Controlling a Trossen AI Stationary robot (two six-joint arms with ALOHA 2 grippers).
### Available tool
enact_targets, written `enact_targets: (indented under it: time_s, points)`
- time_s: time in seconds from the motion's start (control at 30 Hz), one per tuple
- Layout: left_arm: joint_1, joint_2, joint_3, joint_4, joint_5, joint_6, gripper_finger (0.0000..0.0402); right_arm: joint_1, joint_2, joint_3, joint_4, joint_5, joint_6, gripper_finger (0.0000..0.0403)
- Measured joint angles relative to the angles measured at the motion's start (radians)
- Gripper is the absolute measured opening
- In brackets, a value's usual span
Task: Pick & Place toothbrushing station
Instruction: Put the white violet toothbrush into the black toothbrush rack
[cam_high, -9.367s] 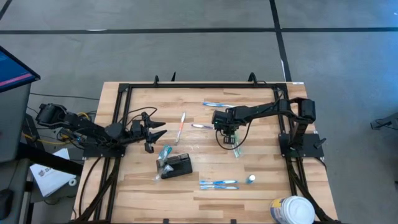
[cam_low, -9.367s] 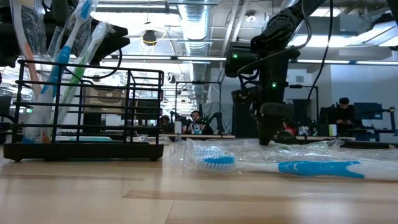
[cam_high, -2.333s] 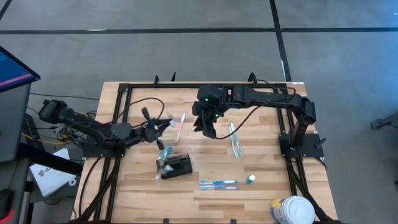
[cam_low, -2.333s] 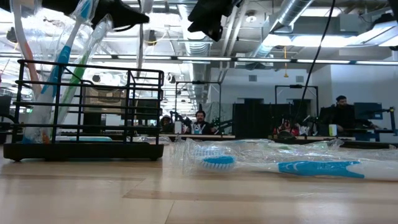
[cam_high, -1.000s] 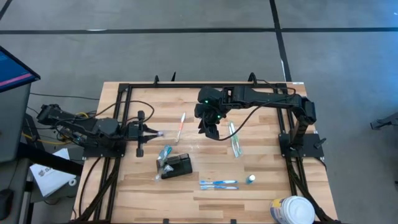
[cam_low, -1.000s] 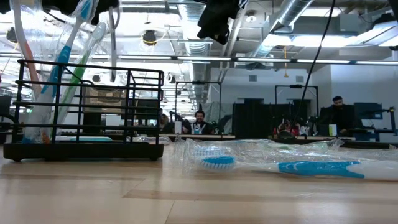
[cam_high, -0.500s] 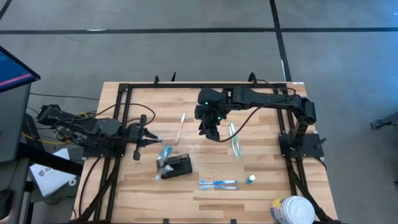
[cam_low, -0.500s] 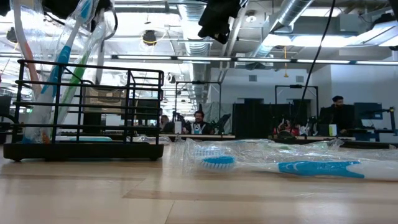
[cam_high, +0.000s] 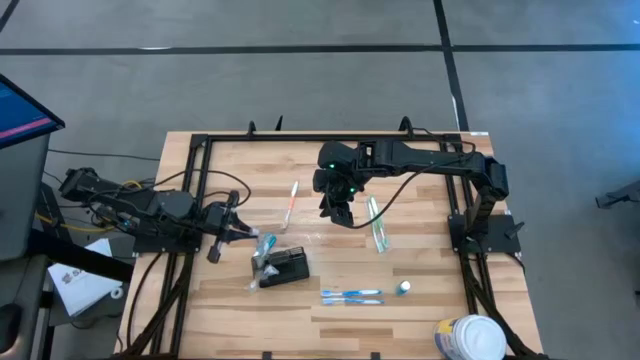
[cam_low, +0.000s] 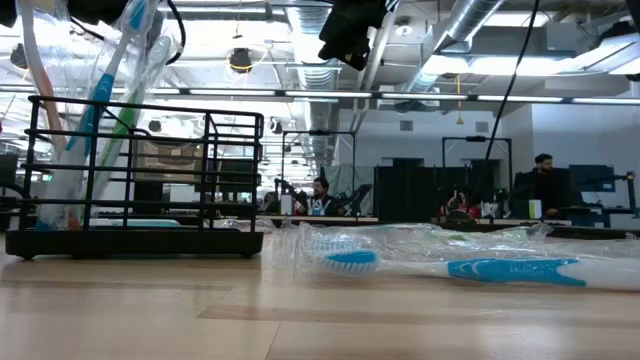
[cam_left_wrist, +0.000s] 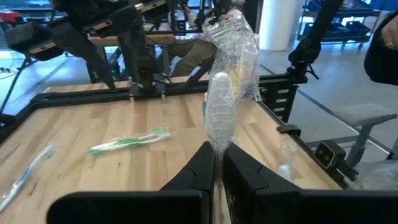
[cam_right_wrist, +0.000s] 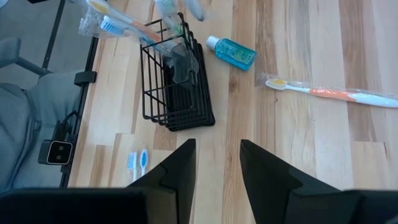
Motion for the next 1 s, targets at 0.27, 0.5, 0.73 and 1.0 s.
enact_targets:
  time_s: [0.27, 0.5, 0.73, 1.0]
  points:
    - [0.000, -0.021, 0.000, 0.003, 0.041, -0.034, 0.0008, 0.013, 0.000, 0.000, 0.000, 0.000, 0.000, 0.0116]
    - [0.000, -0.035, 0.001, 0.005, 0.133, -0.055, 0.0008, 0.013, 0.000, 0.000, -0.003, 0.000, -0.001, 0.0116]
    - [-0.008, -0.003, 0.000, 0.044, 0.150, -0.054, 0.0008, 0.013, 0.000, 0.000, -0.003, 0.000, 0.000, 0.0116]
    - [-0.046, 0.043, 0.000, 0.062, 0.150, -0.045, 0.0008, 0.013, 0.000, 0.000, -0.003, 0.000, 0.000, 0.0116]
